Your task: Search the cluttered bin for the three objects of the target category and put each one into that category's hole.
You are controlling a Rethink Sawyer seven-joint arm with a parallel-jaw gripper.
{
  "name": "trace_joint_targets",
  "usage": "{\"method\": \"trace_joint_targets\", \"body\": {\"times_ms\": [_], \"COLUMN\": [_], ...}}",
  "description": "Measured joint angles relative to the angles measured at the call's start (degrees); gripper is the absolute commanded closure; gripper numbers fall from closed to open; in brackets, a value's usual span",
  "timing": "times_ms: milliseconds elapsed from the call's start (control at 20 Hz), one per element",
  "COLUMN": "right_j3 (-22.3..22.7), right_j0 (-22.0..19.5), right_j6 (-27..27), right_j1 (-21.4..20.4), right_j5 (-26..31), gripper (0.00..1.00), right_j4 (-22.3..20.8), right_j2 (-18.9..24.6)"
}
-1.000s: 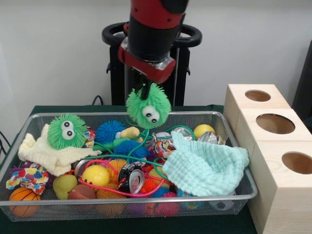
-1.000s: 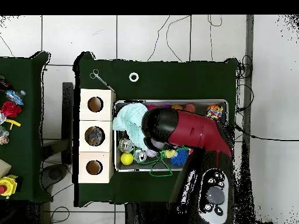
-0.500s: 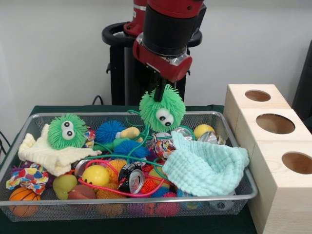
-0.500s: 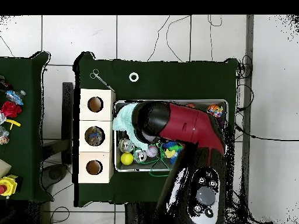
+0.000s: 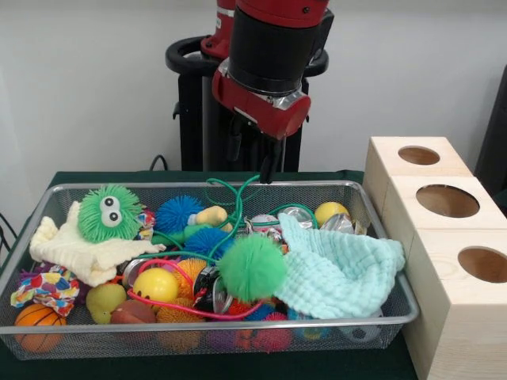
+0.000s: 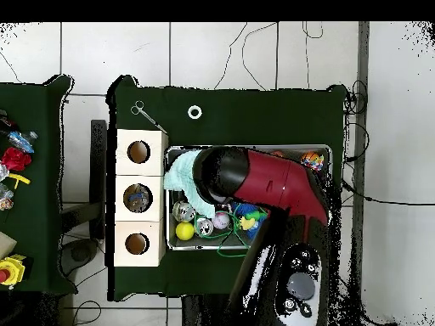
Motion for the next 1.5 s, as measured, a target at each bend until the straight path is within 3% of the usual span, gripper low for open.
{"method": "trace_joint_targets", "body": {"times_ms": [350, 800, 950, 1250, 1500], "right_j3": [1.1, 7.4, 10.2, 13.9, 15.9], "right_j0": [-1.9, -13.7, -19.7, -26.8, -28.7], "right_j6": [0.0, 0.0, 0.0, 0.0, 0.0], "right_j1": [-0.2, -0.2, -0.2, -0.2, -0.2], "right_j5": [-3.5, -21.8, -27.4, -28.6, -28.6], "gripper": [0.00, 0.00, 0.00, 0.00, 0.00], "right_j4": [0.2, -2.3, -5.4, -14.0, -17.1], "right_j2": [0.1, 3.0, 5.1, 7.1, 9.1]}}
